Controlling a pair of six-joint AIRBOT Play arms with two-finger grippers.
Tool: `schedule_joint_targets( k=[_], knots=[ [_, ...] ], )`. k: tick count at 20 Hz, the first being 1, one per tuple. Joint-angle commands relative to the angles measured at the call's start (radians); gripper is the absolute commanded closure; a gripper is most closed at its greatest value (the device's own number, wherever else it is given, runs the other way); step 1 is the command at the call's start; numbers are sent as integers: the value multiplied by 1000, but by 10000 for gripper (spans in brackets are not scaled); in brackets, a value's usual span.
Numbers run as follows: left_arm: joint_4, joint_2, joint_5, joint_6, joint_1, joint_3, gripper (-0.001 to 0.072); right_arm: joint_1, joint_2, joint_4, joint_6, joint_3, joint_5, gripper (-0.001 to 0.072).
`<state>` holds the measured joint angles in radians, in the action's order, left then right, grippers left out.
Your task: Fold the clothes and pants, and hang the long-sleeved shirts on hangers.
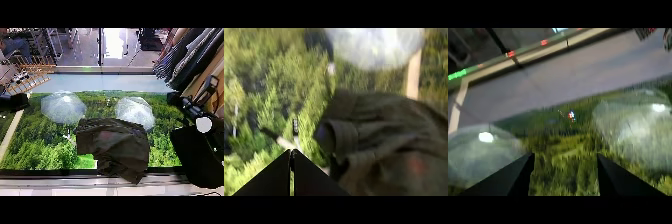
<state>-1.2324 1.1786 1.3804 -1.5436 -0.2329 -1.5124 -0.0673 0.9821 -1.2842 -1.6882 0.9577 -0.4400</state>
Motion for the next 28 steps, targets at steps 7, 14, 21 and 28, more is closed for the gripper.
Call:
schedule_joint_targets(
  k=[7, 14, 21, 28],
  knots=[
    [116, 85, 235, 135, 31, 31, 41, -2, 1, -10, 105, 0, -428, 328],
    [346, 142, -40, 481, 206, 435, 41, -367, 34, 443, 512, 0, -840, 183],
    [520, 386, -193, 639, 220, 430, 144, -475, 277, 595, 644, -3, -973, 120],
    [919, 399, -109, 860, 154, 279, 692, -229, 495, 544, 675, -3, -711, 120]
  ],
)
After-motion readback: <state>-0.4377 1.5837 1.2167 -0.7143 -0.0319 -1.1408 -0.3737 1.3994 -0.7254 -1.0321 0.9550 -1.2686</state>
